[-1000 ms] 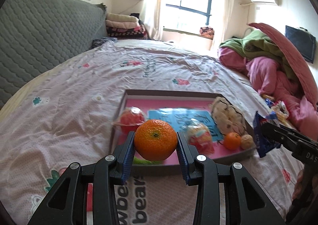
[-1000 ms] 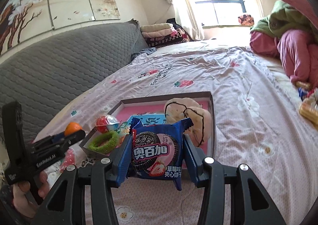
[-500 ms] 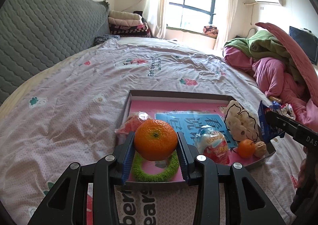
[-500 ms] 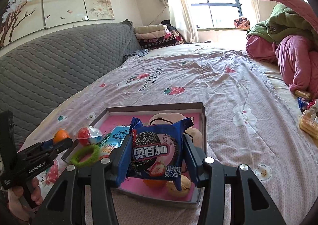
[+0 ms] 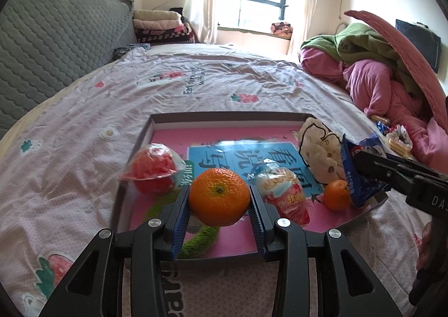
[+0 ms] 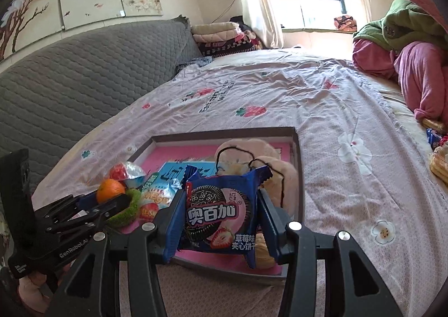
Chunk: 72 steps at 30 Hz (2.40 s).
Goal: Organize objects
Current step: 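Carry orange with left tool while right tool carries biscuit pack over the box, then lower orange with left tool while right tool lowers biscuit pack, both opening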
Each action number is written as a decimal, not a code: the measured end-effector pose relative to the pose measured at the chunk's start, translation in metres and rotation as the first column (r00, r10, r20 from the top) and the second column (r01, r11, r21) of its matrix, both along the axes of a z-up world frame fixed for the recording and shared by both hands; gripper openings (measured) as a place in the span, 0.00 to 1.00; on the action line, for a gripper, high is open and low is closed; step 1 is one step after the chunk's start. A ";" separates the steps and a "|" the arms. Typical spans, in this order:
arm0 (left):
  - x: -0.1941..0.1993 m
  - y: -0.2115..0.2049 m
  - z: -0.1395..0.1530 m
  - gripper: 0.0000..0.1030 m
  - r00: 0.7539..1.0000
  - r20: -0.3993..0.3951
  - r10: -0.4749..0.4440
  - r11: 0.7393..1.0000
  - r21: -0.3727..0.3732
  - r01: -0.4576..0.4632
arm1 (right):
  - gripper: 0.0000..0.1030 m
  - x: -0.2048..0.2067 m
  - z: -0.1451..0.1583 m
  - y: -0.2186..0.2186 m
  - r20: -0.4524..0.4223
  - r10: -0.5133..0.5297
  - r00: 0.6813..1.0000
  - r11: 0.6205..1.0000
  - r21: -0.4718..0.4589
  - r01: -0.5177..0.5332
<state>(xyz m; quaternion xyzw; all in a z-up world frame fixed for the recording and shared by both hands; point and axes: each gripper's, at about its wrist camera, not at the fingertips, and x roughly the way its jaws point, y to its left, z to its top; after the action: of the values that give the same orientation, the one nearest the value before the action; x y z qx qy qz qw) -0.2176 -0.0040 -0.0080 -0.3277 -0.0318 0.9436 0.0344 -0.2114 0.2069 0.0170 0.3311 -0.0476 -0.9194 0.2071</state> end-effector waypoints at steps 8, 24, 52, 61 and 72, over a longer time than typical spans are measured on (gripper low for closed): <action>-0.001 0.012 -0.006 0.40 1.000 0.011 -0.026 1.000 -0.009 0.026 | 0.48 0.000 -0.008 -0.005 0.028 0.003 1.000 1.000 0.019 -0.004; -0.003 0.032 -0.016 0.40 0.996 0.048 -0.074 0.997 -0.034 0.076 | 0.49 -0.003 -0.015 -0.006 0.045 -0.013 0.999 0.999 0.047 0.010; -0.006 0.031 -0.018 0.47 0.997 0.058 -0.044 0.998 -0.043 0.047 | 0.52 -0.015 -0.025 0.018 0.148 -0.052 0.988 0.991 -0.116 0.070; -0.003 0.032 -0.016 0.49 0.998 0.049 -0.045 0.998 -0.050 0.047 | 0.61 -0.018 -0.026 0.016 0.142 -0.057 0.988 0.993 -0.096 0.071; 0.002 0.029 -0.008 0.50 0.999 0.037 -0.040 0.998 -0.036 0.041 | 0.69 -0.012 -0.015 0.008 0.065 -0.053 0.997 0.998 -0.040 0.056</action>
<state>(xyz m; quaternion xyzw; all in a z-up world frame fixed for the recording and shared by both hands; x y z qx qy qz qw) -0.2156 0.0250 -0.0164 -0.3460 -0.0082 0.9370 0.0469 -0.2229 0.2144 0.0019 0.3543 -0.0823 -0.9125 0.1873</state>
